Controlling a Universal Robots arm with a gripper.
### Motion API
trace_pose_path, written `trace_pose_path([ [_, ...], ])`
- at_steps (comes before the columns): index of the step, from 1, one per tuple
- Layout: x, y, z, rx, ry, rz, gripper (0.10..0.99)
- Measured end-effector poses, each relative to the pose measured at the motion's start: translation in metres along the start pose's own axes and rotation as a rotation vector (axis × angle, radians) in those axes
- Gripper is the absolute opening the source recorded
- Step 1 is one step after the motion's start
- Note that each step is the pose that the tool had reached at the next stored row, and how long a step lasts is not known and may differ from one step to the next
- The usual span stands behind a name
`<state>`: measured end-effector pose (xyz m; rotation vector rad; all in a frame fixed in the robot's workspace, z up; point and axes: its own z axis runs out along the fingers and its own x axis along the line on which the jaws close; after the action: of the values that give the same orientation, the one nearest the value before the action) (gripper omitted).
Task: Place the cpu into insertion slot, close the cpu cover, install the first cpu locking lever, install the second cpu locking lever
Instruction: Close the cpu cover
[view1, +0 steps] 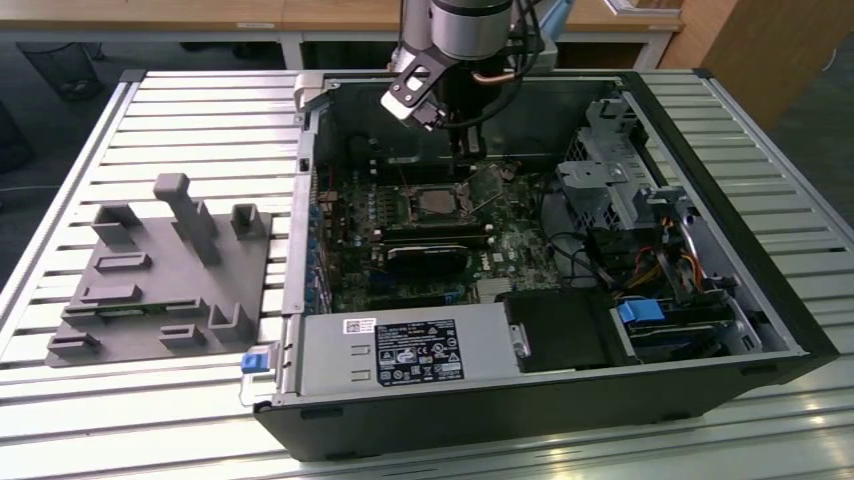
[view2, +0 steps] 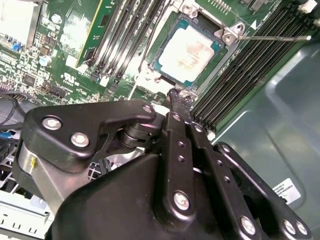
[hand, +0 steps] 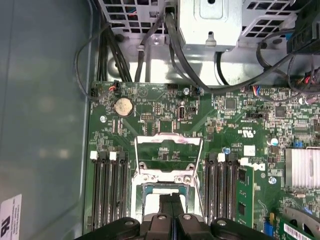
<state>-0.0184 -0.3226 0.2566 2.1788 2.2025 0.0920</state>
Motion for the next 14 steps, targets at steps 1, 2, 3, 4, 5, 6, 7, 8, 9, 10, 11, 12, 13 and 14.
trace_pose_path([
  [1,0.0000,0.0006,0.0000,0.000,0.0000,0.000,0.106],
  [2,0.0000,0.0015,0.0001,0.000,0.0000,0.000,0.106],
  [3,0.0000,0.0022,0.0002,0.000,0.0000,0.000,0.106],
  [4,0.0000,0.0028,0.0002,0.000,0.0000,0.000,0.106],
  [5,0.0000,0.0033,0.0002,0.000,0.0001,0.000,0.106],
  [6,0.0000,0.0039,0.0003,0.000,0.0001,0.000,0.106],
  [7,0.0000,0.0045,0.0003,0.000,0.0001,0.000,0.106],
  [8,-0.0001,0.0050,0.0004,0.000,0.0000,0.000,0.106],
  [9,0.0000,0.0056,0.0004,0.000,0.0000,0.000,0.106],
  [10,-0.0001,0.0060,0.0004,0.000,0.0000,0.000,0.106],
  [11,-0.0001,0.0065,0.0005,0.000,0.0000,0.000,0.106],
  [12,-0.0001,0.0069,0.0005,0.000,0.0000,0.000,0.106],
  [13,-0.0001,0.0074,0.0005,0.000,0.0001,0.000,0.106],
  [14,-0.0001,0.0079,0.0006,0.000,0.0000,0.000,0.106],
])
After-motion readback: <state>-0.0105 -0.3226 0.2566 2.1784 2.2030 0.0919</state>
